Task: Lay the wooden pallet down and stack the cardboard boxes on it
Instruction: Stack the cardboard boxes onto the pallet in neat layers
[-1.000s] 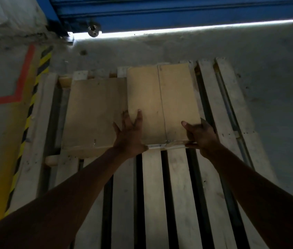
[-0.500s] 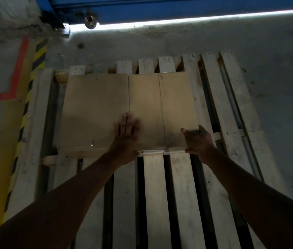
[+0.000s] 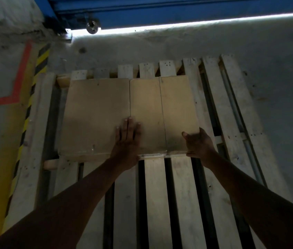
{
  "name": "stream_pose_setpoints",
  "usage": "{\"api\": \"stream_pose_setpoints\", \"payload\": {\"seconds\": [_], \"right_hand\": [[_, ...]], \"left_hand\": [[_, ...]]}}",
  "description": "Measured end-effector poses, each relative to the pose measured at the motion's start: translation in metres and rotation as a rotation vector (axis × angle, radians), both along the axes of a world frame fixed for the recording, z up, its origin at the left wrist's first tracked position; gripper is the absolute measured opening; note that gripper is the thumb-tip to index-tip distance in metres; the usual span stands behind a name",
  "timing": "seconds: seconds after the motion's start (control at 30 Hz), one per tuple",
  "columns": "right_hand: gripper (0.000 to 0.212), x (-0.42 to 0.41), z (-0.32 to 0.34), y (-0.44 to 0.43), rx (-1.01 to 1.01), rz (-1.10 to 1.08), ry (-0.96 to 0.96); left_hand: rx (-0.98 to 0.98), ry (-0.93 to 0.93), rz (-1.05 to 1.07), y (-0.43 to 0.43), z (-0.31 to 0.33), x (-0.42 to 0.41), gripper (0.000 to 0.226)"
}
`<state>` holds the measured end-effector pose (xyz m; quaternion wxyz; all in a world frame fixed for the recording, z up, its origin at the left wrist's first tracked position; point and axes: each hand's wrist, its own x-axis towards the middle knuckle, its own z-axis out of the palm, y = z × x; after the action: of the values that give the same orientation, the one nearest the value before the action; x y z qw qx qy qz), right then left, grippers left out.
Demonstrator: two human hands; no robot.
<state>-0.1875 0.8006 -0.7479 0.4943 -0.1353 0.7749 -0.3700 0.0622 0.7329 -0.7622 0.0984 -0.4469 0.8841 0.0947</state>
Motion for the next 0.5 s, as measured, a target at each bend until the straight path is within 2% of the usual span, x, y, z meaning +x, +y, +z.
{"api": "stream_pose_setpoints", "payload": {"seconds": [0.17,0.33,0.5], "right_hand": [[0.068,0.0046,0.003,-0.0007,0.02,-0.056,0.027],[0.057,0.0015,0.0023,0.002,-0.042,-0.067,-0.059],[0.054,0.0005,0.0004,0.0004,-0.047,-0.013,0.002]], "left_hand": [[-0.031,0.015,0.011,0.0005,-0.0034,-0.0009,0.122],[-0.038,0.007,0.011,0.0009,-0.0053,-0.0013,0.123],[-0.04,0.03,0.021,0.0028,-0.0052,-0.0021,0.12]]}}
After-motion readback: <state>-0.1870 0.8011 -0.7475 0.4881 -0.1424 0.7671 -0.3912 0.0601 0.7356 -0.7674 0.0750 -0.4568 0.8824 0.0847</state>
